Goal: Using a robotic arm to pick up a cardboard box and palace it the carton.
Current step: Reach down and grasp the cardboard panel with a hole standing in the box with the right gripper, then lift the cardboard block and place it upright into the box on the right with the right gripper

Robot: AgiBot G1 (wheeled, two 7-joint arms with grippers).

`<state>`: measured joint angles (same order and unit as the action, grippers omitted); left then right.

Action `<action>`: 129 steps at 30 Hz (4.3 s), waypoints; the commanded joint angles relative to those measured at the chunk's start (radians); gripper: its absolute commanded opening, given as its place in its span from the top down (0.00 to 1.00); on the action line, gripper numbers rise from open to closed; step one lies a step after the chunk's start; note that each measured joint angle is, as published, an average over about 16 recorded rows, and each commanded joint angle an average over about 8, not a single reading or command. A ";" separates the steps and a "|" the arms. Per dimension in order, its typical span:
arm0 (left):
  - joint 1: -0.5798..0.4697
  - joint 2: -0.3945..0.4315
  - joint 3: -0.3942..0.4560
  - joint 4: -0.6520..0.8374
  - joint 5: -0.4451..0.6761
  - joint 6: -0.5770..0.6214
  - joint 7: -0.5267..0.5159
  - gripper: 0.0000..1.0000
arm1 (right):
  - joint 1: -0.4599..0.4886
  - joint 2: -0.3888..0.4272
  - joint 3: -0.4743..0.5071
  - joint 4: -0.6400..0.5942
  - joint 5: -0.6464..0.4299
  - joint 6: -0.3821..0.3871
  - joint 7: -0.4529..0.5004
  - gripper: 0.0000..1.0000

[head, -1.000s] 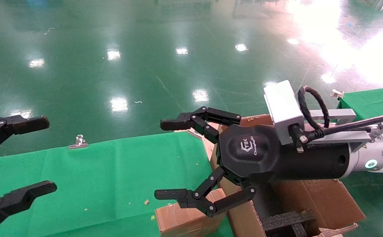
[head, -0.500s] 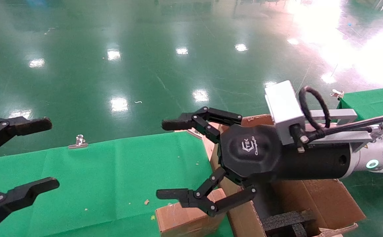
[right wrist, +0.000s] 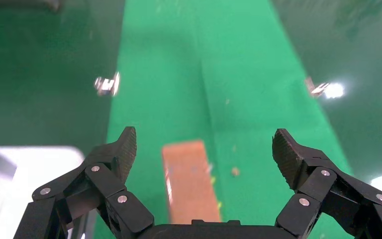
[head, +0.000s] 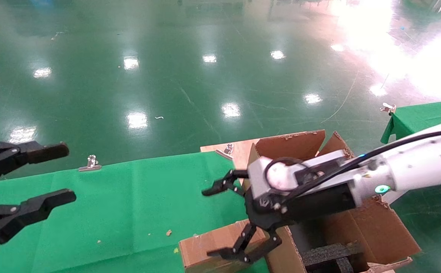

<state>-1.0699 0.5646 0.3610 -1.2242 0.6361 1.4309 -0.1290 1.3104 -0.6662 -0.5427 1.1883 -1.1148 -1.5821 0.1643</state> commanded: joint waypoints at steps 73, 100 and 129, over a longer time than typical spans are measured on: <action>0.000 0.000 0.000 0.000 0.000 0.000 0.000 0.00 | 0.391 -0.264 -0.597 -0.226 -0.284 0.012 -0.220 1.00; 0.000 0.000 0.000 0.000 0.000 0.000 0.000 0.00 | 0.775 -0.143 -0.655 -0.361 -0.102 -0.008 -0.294 1.00; 0.000 0.000 0.000 0.000 0.000 0.000 0.000 0.00 | 0.979 0.173 -1.066 -0.560 -0.133 0.022 -0.162 1.00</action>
<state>-1.0696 0.5644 0.3610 -1.2239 0.6358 1.4307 -0.1289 2.2833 -0.4958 -1.5987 0.6266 -1.2423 -1.5547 0.0113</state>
